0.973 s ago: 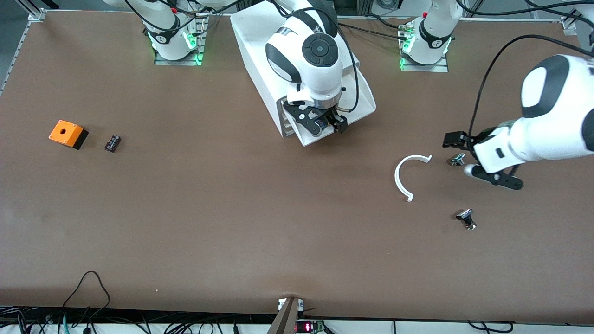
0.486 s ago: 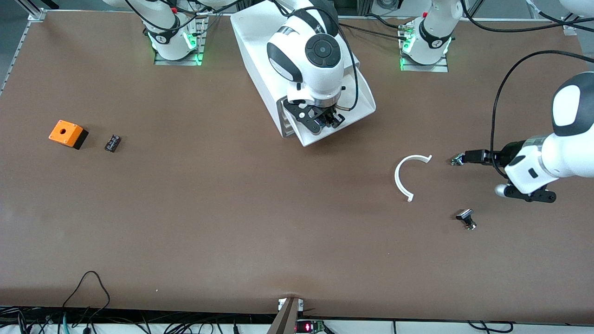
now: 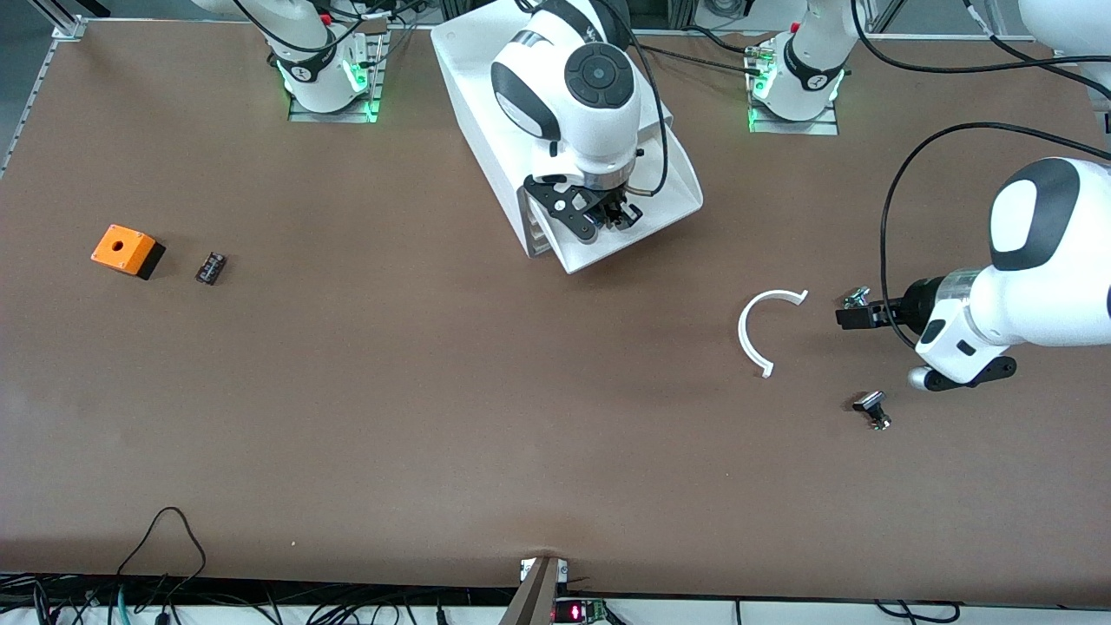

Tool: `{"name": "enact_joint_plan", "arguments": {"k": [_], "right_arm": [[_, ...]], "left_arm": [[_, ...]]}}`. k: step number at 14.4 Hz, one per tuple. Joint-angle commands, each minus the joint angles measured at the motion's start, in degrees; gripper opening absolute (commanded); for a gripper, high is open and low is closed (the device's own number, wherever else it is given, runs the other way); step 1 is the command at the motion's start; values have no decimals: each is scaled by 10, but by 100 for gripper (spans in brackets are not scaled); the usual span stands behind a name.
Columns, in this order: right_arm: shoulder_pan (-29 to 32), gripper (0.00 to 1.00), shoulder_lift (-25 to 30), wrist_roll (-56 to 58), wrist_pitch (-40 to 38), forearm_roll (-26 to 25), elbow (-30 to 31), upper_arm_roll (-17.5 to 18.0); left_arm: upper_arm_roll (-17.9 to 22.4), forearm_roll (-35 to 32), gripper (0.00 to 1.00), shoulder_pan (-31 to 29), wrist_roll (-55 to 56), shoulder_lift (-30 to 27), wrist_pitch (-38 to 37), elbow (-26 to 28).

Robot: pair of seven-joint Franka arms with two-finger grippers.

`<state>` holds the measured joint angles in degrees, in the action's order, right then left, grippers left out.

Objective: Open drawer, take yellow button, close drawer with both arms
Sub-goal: 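Lift the button out with the right gripper while the left gripper returns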

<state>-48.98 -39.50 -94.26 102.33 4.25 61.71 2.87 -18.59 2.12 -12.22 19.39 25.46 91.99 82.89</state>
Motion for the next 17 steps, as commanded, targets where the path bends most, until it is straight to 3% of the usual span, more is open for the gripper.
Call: {"name": "enact_joint_plan", "arguments": {"k": [1, 5, 7, 11, 14, 17], "right_arm": [[28, 0, 8, 46, -20, 8, -29, -4], [102, 0, 42, 232, -39, 14, -26, 1], [129, 0, 54, 362, -109, 7, -20, -7], [153, 0, 117, 612, -108, 9, 83, -108], [153, 0, 135, 764, -81, 9, 147, -190], [153, 0, 157, 870, 1, 7, 246, -253]], "left_arm": [[-3, -19, 99, 10, 45, -11, 5, 17], [-4, -19, 95, 50, 127, -16, 8, 28], [-6, -19, 95, 76, 184, -18, 45, 47], [-53, -19, 95, 105, 283, -39, 164, 139], [-78, -19, 95, 127, 322, -39, 174, 159], [-115, -19, 95, 135, 326, -39, 178, 179]]}}
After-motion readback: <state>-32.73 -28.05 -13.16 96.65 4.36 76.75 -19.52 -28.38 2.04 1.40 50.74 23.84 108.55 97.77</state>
